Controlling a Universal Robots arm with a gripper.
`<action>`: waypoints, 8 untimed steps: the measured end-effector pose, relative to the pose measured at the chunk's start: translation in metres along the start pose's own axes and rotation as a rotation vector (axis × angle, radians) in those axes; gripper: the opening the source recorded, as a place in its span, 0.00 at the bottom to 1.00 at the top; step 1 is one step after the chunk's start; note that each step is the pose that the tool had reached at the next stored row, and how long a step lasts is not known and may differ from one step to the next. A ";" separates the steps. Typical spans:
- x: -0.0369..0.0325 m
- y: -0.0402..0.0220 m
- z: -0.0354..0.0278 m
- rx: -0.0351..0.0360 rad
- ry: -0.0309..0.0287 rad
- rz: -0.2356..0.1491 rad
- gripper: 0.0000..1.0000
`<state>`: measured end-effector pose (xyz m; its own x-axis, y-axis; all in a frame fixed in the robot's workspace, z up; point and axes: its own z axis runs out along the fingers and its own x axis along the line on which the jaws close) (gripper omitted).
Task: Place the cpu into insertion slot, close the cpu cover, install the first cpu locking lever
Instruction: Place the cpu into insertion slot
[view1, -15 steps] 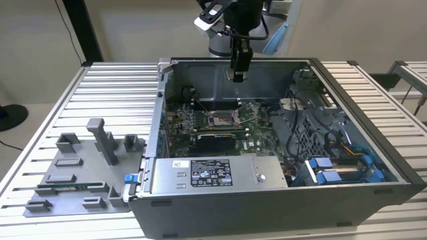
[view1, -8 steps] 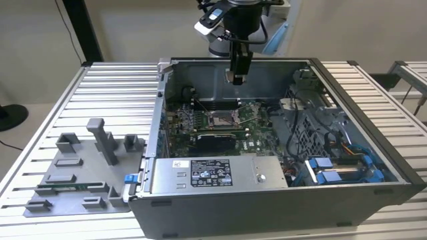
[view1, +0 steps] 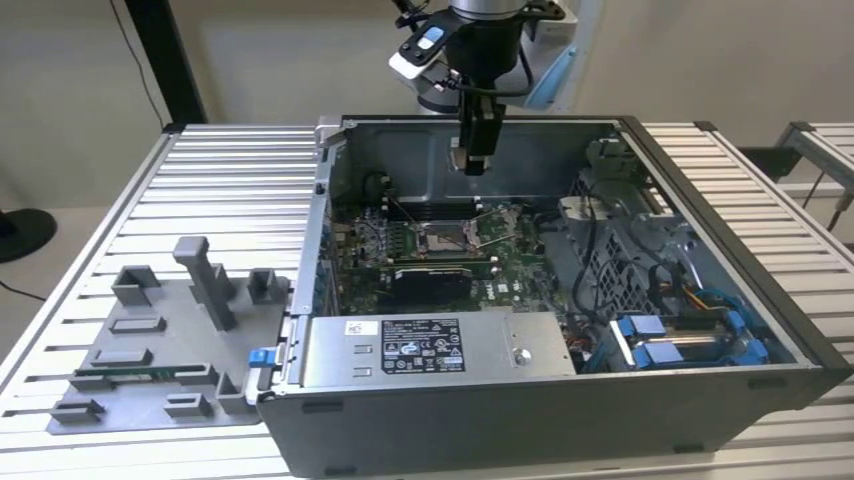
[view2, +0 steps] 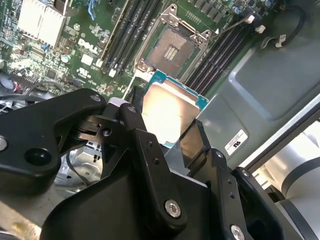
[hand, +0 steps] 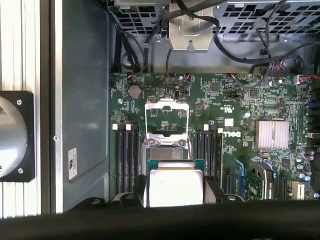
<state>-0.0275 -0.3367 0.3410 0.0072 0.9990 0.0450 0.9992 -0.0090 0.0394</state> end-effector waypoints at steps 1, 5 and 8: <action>0.0000 0.0000 0.0000 -0.0001 -0.0001 0.000 0.00; 0.0000 0.0000 0.0016 -0.0002 0.0001 0.000 0.00; -0.0002 -0.0002 0.0061 0.0005 0.0000 0.000 0.00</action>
<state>-0.0275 -0.3366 0.3349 0.0073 0.9990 0.0450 0.9992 -0.0090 0.0389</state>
